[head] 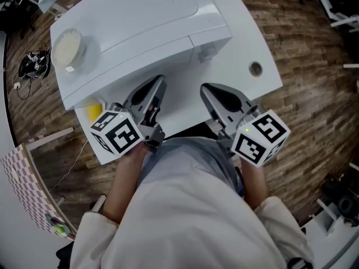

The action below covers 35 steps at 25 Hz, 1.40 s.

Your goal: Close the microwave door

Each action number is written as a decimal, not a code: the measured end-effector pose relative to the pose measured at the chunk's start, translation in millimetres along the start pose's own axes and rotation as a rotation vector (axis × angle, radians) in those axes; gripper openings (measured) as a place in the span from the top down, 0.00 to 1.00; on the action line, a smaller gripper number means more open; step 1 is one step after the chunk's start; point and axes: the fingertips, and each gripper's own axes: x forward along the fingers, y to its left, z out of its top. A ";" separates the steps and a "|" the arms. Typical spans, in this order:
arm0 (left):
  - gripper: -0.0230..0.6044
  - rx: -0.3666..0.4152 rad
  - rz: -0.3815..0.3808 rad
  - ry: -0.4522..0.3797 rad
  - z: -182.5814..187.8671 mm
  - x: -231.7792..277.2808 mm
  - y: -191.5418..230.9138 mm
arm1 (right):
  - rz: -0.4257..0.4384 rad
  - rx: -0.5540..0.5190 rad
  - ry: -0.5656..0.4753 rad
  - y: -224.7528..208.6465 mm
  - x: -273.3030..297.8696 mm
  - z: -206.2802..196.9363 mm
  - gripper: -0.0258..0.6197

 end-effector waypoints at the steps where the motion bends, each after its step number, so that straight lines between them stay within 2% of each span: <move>1: 0.94 0.002 -0.009 0.009 -2.0 -1.0 -2.9 | -0.005 -0.009 0.003 0.9 -1.0 0.4 0.93; 10: 0.94 0.009 -0.056 0.041 -6.3 -26.4 -17.0 | -0.037 -0.061 0.006 22.3 -6.1 -4.5 0.93; 22: 0.94 -0.004 -0.099 0.065 -12.0 -64.7 -27.9 | -0.095 -0.064 -0.039 51.9 -19.6 -6.5 0.93; 29: 0.94 0.097 -0.103 0.038 -8.7 -82.8 -37.7 | -0.127 -0.062 -0.058 73.5 -30.3 -18.2 0.93; 35: 0.94 0.159 -0.111 0.048 -19.0 -101.6 -45.3 | -0.151 -0.049 -0.069 89.9 -39.5 -32.8 0.93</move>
